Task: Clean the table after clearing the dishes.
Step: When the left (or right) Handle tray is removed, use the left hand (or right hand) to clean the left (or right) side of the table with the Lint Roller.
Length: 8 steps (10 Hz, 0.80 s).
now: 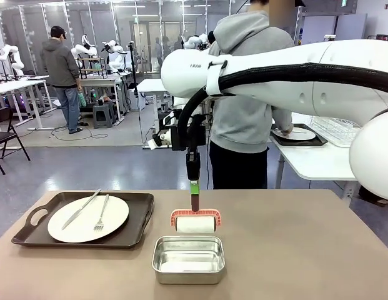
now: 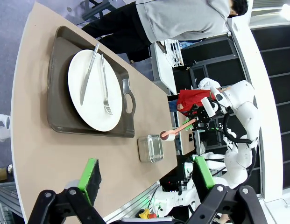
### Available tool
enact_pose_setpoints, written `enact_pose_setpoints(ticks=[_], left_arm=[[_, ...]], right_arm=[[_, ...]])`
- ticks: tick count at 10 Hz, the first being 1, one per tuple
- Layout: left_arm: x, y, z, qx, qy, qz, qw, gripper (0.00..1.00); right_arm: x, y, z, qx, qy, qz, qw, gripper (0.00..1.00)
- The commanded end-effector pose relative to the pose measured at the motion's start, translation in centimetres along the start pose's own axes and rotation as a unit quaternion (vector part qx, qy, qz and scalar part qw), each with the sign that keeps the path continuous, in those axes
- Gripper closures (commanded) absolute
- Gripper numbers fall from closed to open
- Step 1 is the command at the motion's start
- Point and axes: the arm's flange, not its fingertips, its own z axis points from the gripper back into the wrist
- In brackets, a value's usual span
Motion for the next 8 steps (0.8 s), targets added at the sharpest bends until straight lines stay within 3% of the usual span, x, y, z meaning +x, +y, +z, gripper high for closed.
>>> enact_pose_setpoints(ticks=[1, 2, 3, 4, 6, 7, 8], left_arm=[[-0.1, -0.3, 0.4, -0.001, 0.006, -0.004, 1.0, 0.0], [-0.1, -0.3, 0.4, -0.001, 0.006, -0.004, 1.0, 0.0], [-0.1, -0.3, 0.4, -0.001, 0.006, -0.004, 1.0, 0.0], [-0.1, -0.3, 0.4, -0.001, 0.006, -0.004, 1.0, 0.0], [-0.1, -0.3, 0.4, -0.001, 0.006, -0.004, 1.0, 0.0], [-0.1, -0.3, 0.4, -0.001, 0.006, -0.004, 1.0, 0.0], [-0.1, -0.3, 0.4, -0.001, 0.006, -0.004, 1.0, 0.0]], right_arm=[[0.3, 0.1, -0.1, 0.004, -0.003, 0.003, 1.0, 0.87], [0.3, 0.1, -0.1, 0.004, -0.003, 0.003, 1.0, 0.87], [0.1, -0.2, -0.4, 0.003, 0.002, 0.0, 1.0, 0.79], [-2.1, -0.4, -0.4, 0.015, -0.069, -0.048, 0.996, 0.79], [-10.3, -1.0, -1.6, 0.043, -0.206, -0.185, 0.96, 0.79], [-14.5, -1.2, -2.5, 0.058, -0.277, -0.247, 0.927, 0.79], [-18.2, -1.0, -4.0, 0.078, -0.31, -0.291, 0.902, 0.79]])
